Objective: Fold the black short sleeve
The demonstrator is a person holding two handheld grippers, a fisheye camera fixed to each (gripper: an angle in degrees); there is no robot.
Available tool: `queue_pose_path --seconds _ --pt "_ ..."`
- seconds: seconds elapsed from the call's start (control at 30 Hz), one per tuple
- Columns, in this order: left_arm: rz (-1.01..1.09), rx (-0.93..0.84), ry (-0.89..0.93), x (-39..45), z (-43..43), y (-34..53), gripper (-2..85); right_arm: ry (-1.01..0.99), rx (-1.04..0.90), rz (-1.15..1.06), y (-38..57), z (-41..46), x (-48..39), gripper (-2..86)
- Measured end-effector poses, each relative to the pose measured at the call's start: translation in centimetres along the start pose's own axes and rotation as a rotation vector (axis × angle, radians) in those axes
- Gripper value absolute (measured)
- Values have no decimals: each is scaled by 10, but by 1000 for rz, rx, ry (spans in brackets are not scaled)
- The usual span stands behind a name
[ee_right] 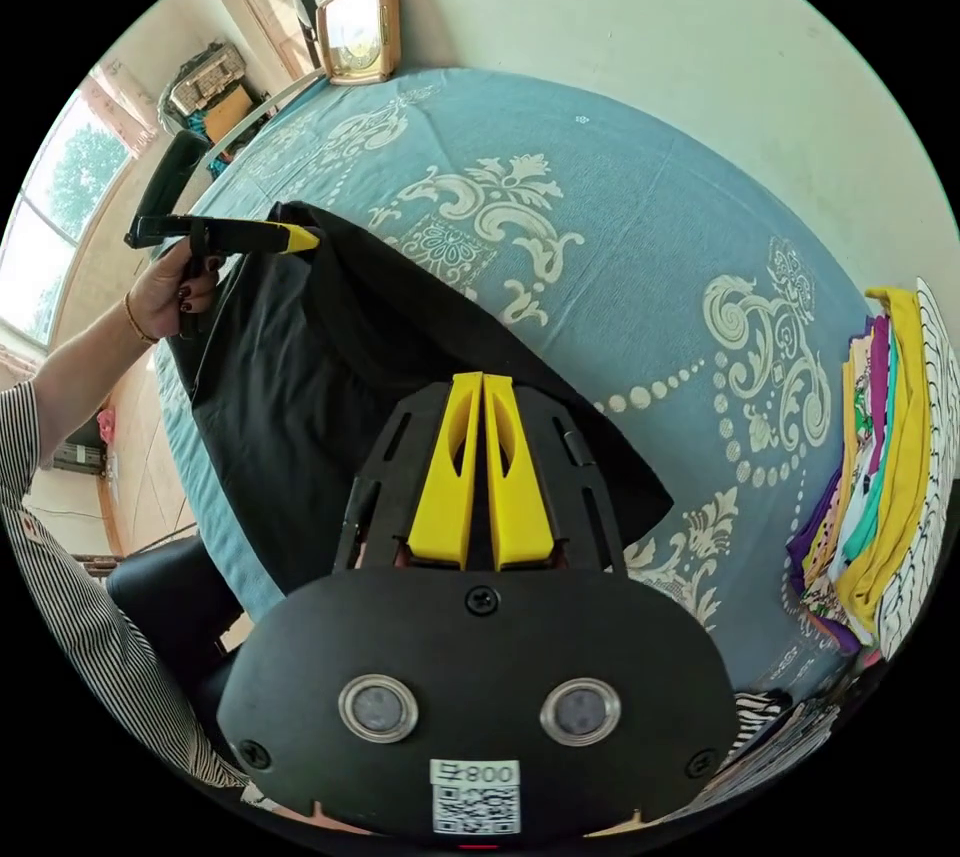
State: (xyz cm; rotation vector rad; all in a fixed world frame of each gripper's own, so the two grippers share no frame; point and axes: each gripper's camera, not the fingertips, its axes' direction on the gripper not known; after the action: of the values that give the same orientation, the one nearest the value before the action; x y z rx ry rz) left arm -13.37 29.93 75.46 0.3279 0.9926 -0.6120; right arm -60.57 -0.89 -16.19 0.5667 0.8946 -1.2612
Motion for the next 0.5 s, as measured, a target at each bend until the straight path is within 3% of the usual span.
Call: queue_pose_path --seconds 0.2,0.3,0.5 --pt "55 109 12 19 12 8 18 -51 107 115 -25 -27 36 -2" --pt "107 50 15 33 31 36 12 -81 125 64 -8 -41 26 -2" --pt "136 -138 -55 42 89 64 3 -40 -25 -42 37 -35 3 -4"
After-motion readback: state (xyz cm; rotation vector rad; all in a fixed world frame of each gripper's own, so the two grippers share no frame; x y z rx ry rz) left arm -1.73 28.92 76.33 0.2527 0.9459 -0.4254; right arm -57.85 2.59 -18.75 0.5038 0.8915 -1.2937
